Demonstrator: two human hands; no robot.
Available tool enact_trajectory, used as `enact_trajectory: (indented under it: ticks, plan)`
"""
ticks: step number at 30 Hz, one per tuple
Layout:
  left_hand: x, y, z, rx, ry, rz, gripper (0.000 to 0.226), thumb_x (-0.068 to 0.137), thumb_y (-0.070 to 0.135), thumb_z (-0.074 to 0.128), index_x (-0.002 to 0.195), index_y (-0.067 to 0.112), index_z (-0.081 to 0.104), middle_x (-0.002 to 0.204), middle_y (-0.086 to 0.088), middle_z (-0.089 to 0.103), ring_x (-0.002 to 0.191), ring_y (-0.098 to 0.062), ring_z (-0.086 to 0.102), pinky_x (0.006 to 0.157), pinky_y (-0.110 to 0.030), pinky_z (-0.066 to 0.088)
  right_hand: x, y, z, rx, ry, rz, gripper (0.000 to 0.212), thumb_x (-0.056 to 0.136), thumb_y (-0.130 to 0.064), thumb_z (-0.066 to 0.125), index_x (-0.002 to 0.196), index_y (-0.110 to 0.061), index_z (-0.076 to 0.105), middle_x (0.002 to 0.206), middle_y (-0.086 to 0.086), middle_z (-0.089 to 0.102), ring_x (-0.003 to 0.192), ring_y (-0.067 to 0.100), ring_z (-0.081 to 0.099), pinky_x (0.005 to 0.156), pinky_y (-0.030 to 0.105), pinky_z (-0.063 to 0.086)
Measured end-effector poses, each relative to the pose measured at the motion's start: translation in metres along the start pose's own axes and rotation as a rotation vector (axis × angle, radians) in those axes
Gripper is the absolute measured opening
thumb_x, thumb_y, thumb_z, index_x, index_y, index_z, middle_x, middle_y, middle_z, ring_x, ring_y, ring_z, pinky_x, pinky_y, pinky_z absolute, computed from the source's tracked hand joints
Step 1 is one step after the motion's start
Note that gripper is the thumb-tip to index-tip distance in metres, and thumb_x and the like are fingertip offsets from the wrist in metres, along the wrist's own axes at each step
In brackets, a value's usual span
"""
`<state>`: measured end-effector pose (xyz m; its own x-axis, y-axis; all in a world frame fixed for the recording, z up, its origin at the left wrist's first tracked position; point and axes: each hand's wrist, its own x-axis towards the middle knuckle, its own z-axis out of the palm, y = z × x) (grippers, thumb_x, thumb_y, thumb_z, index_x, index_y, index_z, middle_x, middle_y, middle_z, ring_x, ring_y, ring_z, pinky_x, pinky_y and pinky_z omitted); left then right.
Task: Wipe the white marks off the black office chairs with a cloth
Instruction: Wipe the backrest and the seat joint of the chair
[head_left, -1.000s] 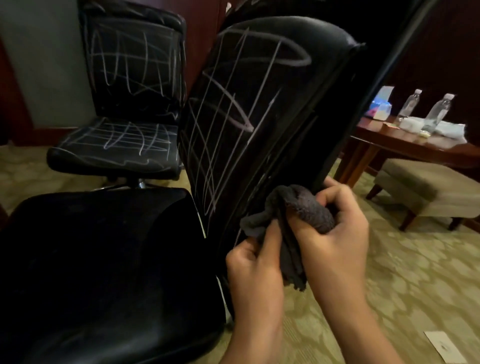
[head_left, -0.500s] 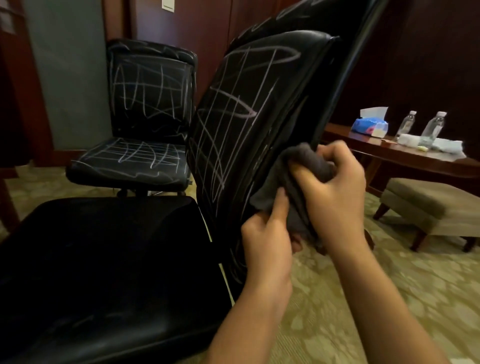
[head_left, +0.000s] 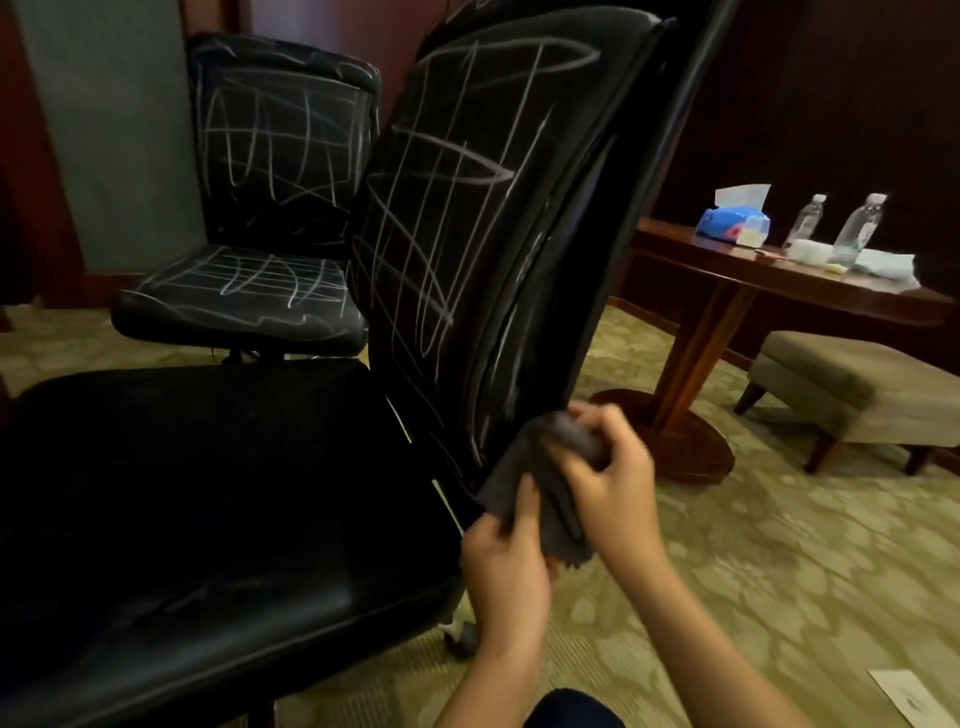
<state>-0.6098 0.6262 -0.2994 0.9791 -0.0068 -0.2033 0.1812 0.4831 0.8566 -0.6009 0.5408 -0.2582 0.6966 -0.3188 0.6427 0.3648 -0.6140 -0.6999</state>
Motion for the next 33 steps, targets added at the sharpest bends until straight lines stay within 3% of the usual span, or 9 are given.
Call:
enact_trajectory:
  ticks: [3, 7, 10, 14, 16, 19, 24, 28, 33]
  plan:
    - [0.004, 0.032, 0.027, -0.026, -0.087, 0.112, 0.031, 0.093, 0.039, 0.066, 0.077, 0.013, 0.073, 0.053, 0.004, 0.061, 0.045, -0.008, 0.051, 0.043, -0.024, 0.041, 0.047, -0.028, -0.017, 0.025, 0.043, -0.1, 0.013, 0.087, -0.006, 0.072, 0.089, -0.007, 0.059, 0.085, -0.006, 0.064, 0.082, 0.003, 0.062, 0.073, 0.019, 0.048]
    - [0.009, 0.04, 0.049, -0.11, -0.115, -0.081, 0.033, 0.099, 0.031, 0.062, 0.071, 0.012, 0.065, 0.045, 0.006, 0.054, 0.039, -0.006, 0.043, 0.038, -0.019, 0.035, 0.059, -0.035, -0.013, -0.028, 0.021, -0.085, 0.018, 0.085, -0.007, 0.071, 0.083, -0.005, 0.054, 0.076, -0.004, 0.058, 0.073, 0.003, 0.055, 0.067, 0.023, 0.045]
    - [0.014, 0.011, 0.038, -0.135, -0.082, -0.201, 0.036, 0.1, 0.024, 0.059, 0.067, 0.013, 0.056, 0.043, 0.005, 0.046, 0.039, -0.008, 0.037, 0.038, -0.021, 0.029, 0.032, -0.014, -0.001, -0.02, 0.05, -0.012, 0.022, 0.079, 0.001, 0.07, 0.078, -0.005, 0.049, 0.09, -0.015, 0.064, 0.093, -0.007, 0.061, 0.077, 0.025, 0.05]
    - [0.022, -0.025, 0.017, -0.181, -0.05, -0.377, 0.026, 0.099, 0.021, 0.058, 0.074, 0.014, 0.059, 0.048, 0.004, 0.045, 0.04, -0.007, 0.035, 0.04, -0.019, 0.025, 0.004, 0.017, 0.005, 0.007, -0.002, 0.041, 0.024, 0.078, 0.006, 0.07, 0.076, -0.007, 0.05, 0.117, -0.024, 0.06, 0.117, -0.014, 0.053, 0.089, 0.016, 0.047]
    - [0.022, -0.038, 0.008, -0.155, -0.024, -0.434, 0.021, 0.099, 0.021, 0.058, 0.081, 0.013, 0.062, 0.053, 0.002, 0.049, 0.044, -0.008, 0.037, 0.041, -0.02, 0.027, -0.01, 0.032, 0.006, 0.015, -0.086, 0.056, 0.025, 0.079, 0.006, 0.07, 0.076, -0.009, 0.05, 0.119, -0.022, 0.062, 0.116, -0.012, 0.054, 0.09, 0.026, 0.051]
    - [0.022, -0.043, 0.004, -0.118, -0.037, -0.367, 0.02, 0.101, 0.02, 0.055, 0.084, 0.012, 0.063, 0.057, 0.002, 0.053, 0.05, -0.009, 0.04, 0.046, -0.023, 0.029, -0.013, 0.039, 0.005, 0.006, -0.141, 0.03, 0.018, 0.079, -0.004, 0.069, 0.079, -0.009, 0.052, 0.109, -0.001, 0.067, 0.12, 0.002, 0.056, 0.093, 0.042, 0.05]
    - [0.027, -0.023, 0.014, -0.128, -0.097, -0.212, 0.026, 0.101, 0.031, 0.058, 0.083, 0.014, 0.066, 0.055, 0.005, 0.056, 0.05, -0.007, 0.045, 0.048, -0.024, 0.034, 0.017, 0.023, 0.008, -0.031, -0.056, -0.038, 0.016, 0.08, -0.015, 0.069, 0.082, -0.012, 0.053, 0.09, 0.004, 0.062, 0.093, 0.018, 0.061, 0.077, 0.035, 0.047]
    - [0.04, -0.031, 0.002, -0.159, -0.013, -0.302, 0.02, 0.099, 0.027, 0.06, 0.089, 0.013, 0.069, 0.064, -0.001, 0.068, 0.047, -0.008, 0.061, 0.043, -0.019, 0.041, -0.008, 0.045, 0.025, -0.122, 0.008, 0.019, 0.027, 0.077, -0.005, 0.072, 0.077, -0.016, 0.048, 0.075, -0.002, 0.052, 0.071, 0.014, 0.051, 0.063, 0.026, 0.038]
    - [0.047, -0.069, -0.029, 0.021, 0.071, -0.445, 0.027, 0.097, 0.03, 0.063, 0.077, 0.012, 0.058, 0.04, 0.004, 0.047, 0.028, -0.007, 0.037, 0.037, -0.016, 0.024, -0.055, 0.086, 0.044, -0.191, -0.074, 0.182, 0.035, 0.073, -0.001, 0.074, 0.076, -0.022, 0.046, 0.083, -0.002, 0.052, 0.076, 0.009, 0.05, 0.065, 0.016, 0.034]
